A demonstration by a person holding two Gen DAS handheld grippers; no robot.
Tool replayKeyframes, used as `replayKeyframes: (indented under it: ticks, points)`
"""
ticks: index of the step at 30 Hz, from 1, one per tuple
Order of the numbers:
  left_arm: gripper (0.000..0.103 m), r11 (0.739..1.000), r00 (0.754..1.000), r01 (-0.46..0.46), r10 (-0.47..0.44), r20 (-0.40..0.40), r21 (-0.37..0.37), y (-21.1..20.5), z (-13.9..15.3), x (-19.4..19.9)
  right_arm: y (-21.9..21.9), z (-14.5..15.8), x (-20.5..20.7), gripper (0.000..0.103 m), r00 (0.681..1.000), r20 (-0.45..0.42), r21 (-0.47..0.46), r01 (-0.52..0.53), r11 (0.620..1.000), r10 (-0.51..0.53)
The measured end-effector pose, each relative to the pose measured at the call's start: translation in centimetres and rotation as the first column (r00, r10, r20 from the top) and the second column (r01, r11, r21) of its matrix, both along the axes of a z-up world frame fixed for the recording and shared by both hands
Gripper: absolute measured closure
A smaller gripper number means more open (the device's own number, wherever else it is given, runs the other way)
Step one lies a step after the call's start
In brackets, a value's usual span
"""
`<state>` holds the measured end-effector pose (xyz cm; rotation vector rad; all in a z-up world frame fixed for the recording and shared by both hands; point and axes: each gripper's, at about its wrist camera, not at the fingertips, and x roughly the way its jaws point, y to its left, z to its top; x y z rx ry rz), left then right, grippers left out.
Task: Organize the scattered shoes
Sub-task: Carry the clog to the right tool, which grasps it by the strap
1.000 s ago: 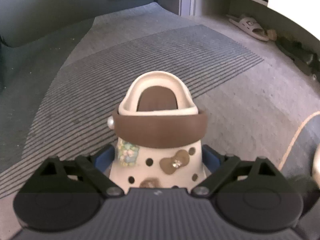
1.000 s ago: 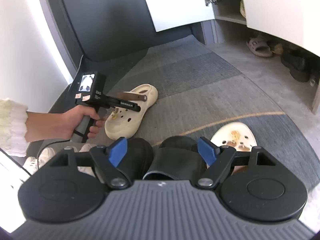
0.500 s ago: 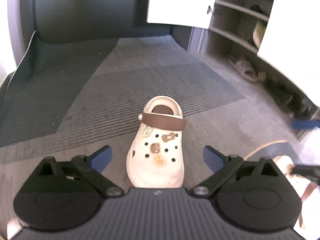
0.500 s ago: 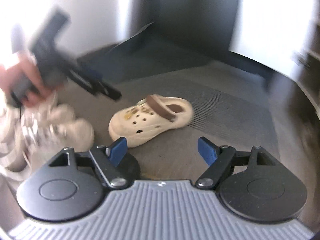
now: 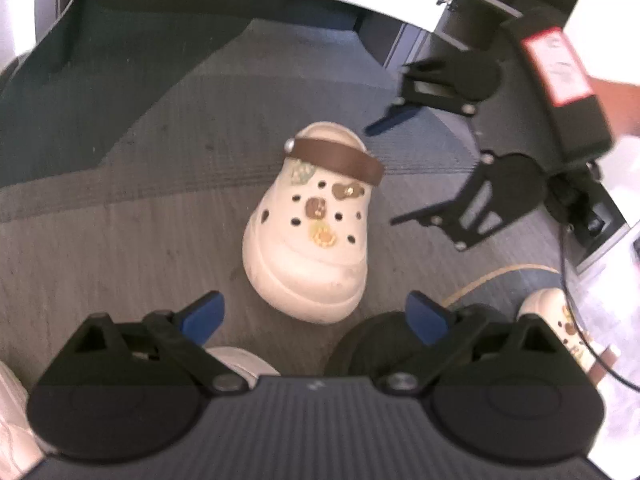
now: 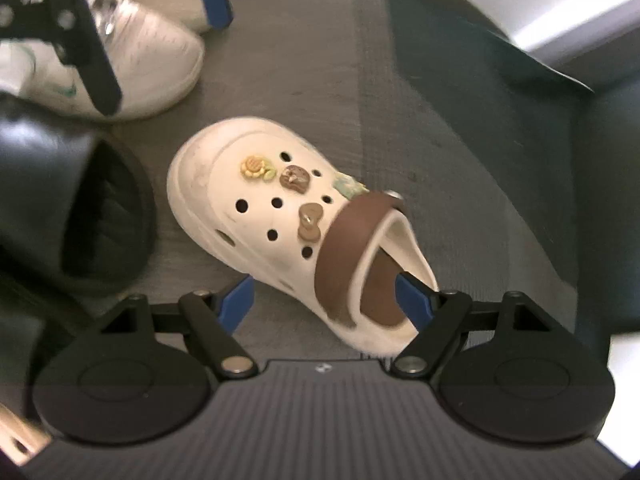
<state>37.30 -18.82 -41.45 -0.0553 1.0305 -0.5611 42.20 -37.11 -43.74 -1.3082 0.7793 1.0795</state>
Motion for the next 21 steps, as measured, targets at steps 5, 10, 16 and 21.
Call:
replayKeyframes:
  ticks: [5, 10, 16, 21]
  points:
    - [0.005, 1.000, 1.000, 0.000, 0.001, -0.026, 0.015, 0.3, -1.2, 0.1, -0.4, -2.2, 0.2, 0.030, 0.985, -0.032, -0.096, -0.170, 0.981, 0.167]
    - [0.005, 0.999, 1.000, -0.005, 0.006, -0.026, 0.036, 0.3, -1.5, 0.2, -0.3, -3.0, 0.6, 0.045, 0.981, -0.022, -0.118, -0.194, 0.974, 0.193]
    - [0.005, 0.998, 1.000, 0.018, -0.018, -0.007, 0.052, -0.1, -1.4, -0.1, -0.9, -2.0, 1.0, 0.063, 0.992, -0.031, -0.111, -0.125, 0.986, 0.122]
    - [0.005, 0.998, 0.999, 0.032, -0.033, 0.019, 0.051, -0.3, -1.1, -0.5, -1.7, -1.3, 0.3, 0.071, 0.999, -0.039, -0.054, -0.030, 0.998, 0.028]
